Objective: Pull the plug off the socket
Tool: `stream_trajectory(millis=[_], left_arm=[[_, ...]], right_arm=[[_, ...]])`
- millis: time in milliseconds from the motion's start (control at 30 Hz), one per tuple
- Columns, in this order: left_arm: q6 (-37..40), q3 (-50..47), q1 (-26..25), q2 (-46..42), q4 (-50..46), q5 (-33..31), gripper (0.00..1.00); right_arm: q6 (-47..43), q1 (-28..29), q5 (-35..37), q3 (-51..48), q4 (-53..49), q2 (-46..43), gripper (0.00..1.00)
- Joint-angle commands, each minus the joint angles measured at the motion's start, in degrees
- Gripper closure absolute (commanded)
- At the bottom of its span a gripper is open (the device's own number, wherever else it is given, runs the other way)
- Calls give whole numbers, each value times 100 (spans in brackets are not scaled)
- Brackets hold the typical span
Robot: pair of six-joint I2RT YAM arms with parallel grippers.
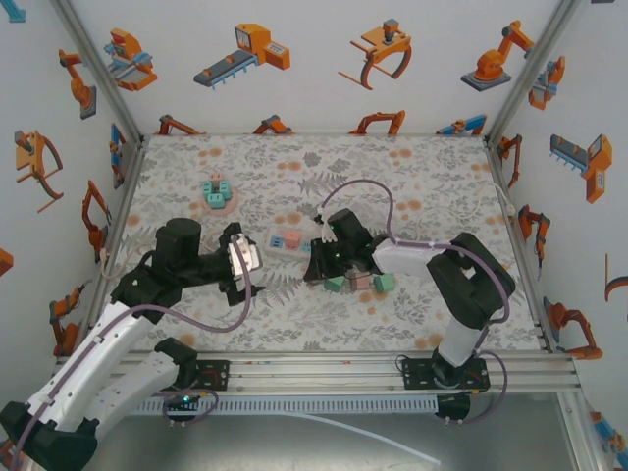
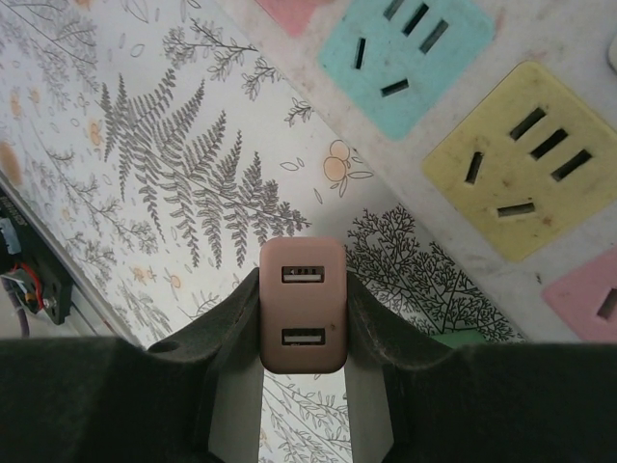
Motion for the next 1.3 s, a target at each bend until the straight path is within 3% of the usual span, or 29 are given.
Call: stream_trajectory(millis=[0, 267, 600, 867, 967, 1100, 1267], left_arm=[[373, 79, -73, 99, -264, 279, 3], [434, 64, -143, 351, -148, 207, 3], [-142, -253, -199, 252, 838, -328, 3], [-856, -592, -234, 192, 2094, -1040, 3], [-1525, -675, -239, 291, 2690, -1597, 3], [-2732, -711, -226, 608, 3306, -2801, 3], [-4244, -696, 62, 1090, 3817, -3295, 3]], right_arm=[[-68, 43, 151, 186, 69, 67, 66], [-174, 43, 300, 265, -189, 45, 44], [-841, 43, 694, 347, -378, -777, 43], [-2418, 43, 1451, 79, 926, -1652, 42], [-3391, 43, 1497, -305, 2175, -1759, 40], [-4654, 43, 1364, -716, 3856, -1475, 30], [-5448, 43, 1016, -480, 4075, -1028, 24]])
